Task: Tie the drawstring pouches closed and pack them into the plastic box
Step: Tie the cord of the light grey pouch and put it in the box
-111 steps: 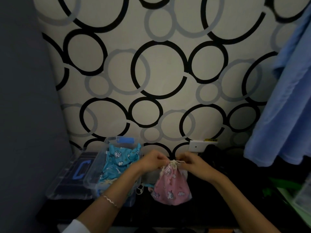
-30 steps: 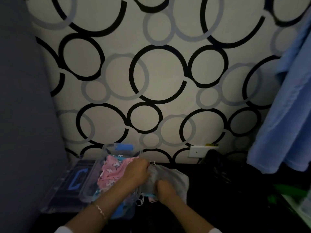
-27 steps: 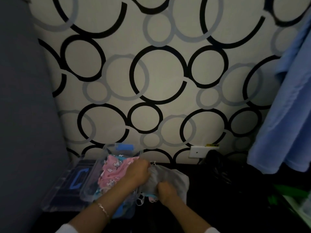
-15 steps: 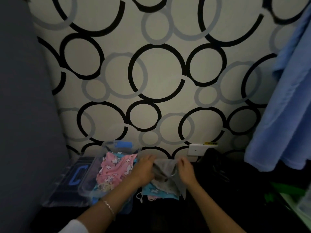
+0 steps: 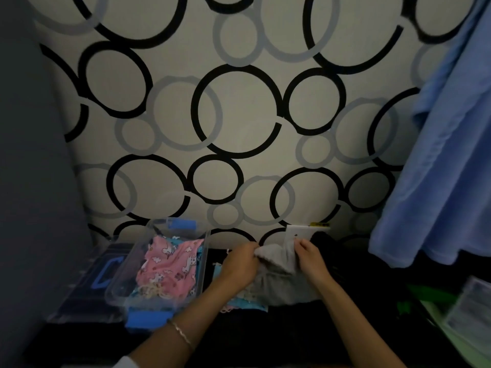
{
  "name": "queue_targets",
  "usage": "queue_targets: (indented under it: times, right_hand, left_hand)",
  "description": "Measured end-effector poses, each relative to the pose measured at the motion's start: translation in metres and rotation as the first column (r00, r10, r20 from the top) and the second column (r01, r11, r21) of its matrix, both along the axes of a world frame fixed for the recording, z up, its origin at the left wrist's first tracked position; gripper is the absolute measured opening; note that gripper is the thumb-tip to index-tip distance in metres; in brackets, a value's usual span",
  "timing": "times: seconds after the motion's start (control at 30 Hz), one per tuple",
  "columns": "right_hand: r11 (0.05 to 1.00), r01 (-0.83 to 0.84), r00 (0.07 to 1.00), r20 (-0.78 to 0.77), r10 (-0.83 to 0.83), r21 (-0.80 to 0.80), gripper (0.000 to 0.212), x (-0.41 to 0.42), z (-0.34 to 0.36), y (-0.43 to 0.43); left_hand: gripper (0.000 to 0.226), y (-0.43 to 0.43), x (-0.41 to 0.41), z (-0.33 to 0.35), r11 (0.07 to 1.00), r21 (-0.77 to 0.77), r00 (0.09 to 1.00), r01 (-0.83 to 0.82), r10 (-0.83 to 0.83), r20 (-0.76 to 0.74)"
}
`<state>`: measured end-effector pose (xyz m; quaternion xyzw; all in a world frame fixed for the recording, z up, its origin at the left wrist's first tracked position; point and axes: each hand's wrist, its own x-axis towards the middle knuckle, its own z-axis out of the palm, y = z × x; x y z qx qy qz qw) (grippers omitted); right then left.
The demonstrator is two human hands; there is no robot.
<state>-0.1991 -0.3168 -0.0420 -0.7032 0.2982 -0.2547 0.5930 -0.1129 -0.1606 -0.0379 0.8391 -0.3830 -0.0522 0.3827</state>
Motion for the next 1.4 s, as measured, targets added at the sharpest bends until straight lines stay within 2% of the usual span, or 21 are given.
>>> queue_targets:
  times: [0.13,0.2,0.27,0.3,0.33,0.4,0.47,0.53,0.6,0.7,0.77,0.83,0.9,0.93,1.0,1.07,1.13,1.2,1.27,1.4]
  right_hand:
    - [0.987,-0.057,0.997,0.057,0.048,0.153,0.033,-0.014,-0.02,0.022]
    - [0.993,-0.083,0.995,0.066,0.078,0.08,0.034,-0.023,-0.03,0.04]
    - [0.993,-0.116,0.992,0.043,0.116,0.014,0.057,-0.025,-0.044,0.054]
    - [0.992,-0.126,0.991,0.051,0.126,0.012,0.061,-0.022,-0.053,0.058]
    - [0.992,-0.127,0.99,0.059,0.126,0.019,0.055,-0.021,-0.059,0.062]
    - [0.997,-0.074,0.997,0.032,0.074,0.014,0.027,-0.017,-0.063,0.065]
    - [0.996,-0.045,0.998,-0.048,0.042,-0.078,0.004,-0.016,-0.06,0.06]
    - [0.977,-0.115,0.99,-0.106,0.097,-0.178,0.022,-0.015,-0.053,0.051]
    - [0.962,-0.184,0.974,-0.166,0.152,-0.2,0.033,-0.016,-0.044,0.045]
    - [0.973,-0.206,0.97,-0.154,0.189,-0.102,0.039,-0.019,-0.028,0.032]
    - [0.98,-0.189,0.978,-0.101,0.182,-0.061,0.039,-0.021,-0.019,0.024]
    - [0.986,-0.157,0.986,-0.061,0.153,-0.063,0.038,-0.022,-0.013,0.017]
    - [0.995,-0.095,0.995,0.01,0.095,-0.014,0.036,-0.023,-0.009,0.012]
    - [0.996,-0.065,0.996,0.064,0.06,0.065,0.035,-0.022,-0.007,0.009]
    - [0.948,-0.071,0.983,0.182,0.014,0.31,0.033,-0.021,-0.006,0.002]
    - [0.832,-0.138,0.953,0.302,-0.037,0.537,0.031,-0.021,-0.007,-0.005]
    - [0.73,-0.191,0.925,0.369,-0.089,0.656,0.031,-0.023,-0.012,-0.013]
    - [0.666,-0.231,0.906,0.407,-0.118,0.709,0.032,-0.025,-0.015,-0.018]
    - [0.618,-0.248,0.889,0.429,-0.161,0.746,0.03,-0.026,-0.017,-0.021]
    - [0.586,-0.281,0.869,0.461,-0.181,0.76,0.02,-0.02,-0.02,-0.022]
  left_hand:
    - [0.022,-0.001,0.009,0.001,0.999,0.011,0.994,-0.031,0.032,-0.108]
    - [0.025,-0.001,0.014,-0.002,0.998,0.051,0.993,-0.032,0.037,-0.111]
    - [0.026,0.001,0.019,-0.006,0.996,0.079,0.993,-0.037,0.046,-0.107]
    - [0.026,0.003,0.021,-0.008,0.995,0.087,0.994,-0.041,0.05,-0.101]
    - [0.026,0.005,0.022,-0.01,0.995,0.091,0.995,-0.047,0.055,-0.087]
    - [0.024,0.013,0.025,-0.012,0.994,0.087,0.996,-0.061,0.066,-0.053]
    - [0.023,0.022,0.03,-0.014,0.993,0.098,0.998,-0.058,0.061,-0.023]
    - [0.023,0.033,0.033,-0.016,0.992,0.126,0.999,-0.03,0.029,0.014]
    - [0.023,0.041,0.037,-0.016,0.975,0.215,0.992,-0.054,0.027,0.125]
    - [0.025,0.052,0.041,-0.013,0.905,0.361,0.907,-0.224,0.058,0.418]
    - [0.032,0.058,0.042,-0.01,0.883,0.372,0.852,-0.284,0.054,0.521]
    - [0.046,0.063,0.043,-0.01,0.89,0.348,0.827,-0.294,0.054,0.56]
    - [0.064,0.067,0.045,-0.008,0.912,0.311,0.861,-0.266,0.08,0.503]
    - [0.07,0.07,0.046,-0.007,0.934,0.284,0.907,-0.215,0.083,0.413]
    - [0.076,0.078,0.051,-0.002,0.983,0.182,0.992,-0.034,0.011,0.124]
    - [0.069,0.09,0.056,0.003,0.989,0.061,0.987,0.133,-0.128,-0.093]
    - [0.048,0.104,0.062,0.004,0.977,-0.003,0.961,0.214,-0.211,-0.18]
    - [0.043,0.12,0.073,0.004,0.978,-0.057,0.953,0.202,-0.21,-0.22]
    - [0.045,0.137,0.085,0.003,0.989,-0.104,0.966,0.109,-0.13,-0.222]
    - [0.051,0.164,0.1,-0.003,0.988,-0.147,0.963,-0.049,0.008,-0.27]
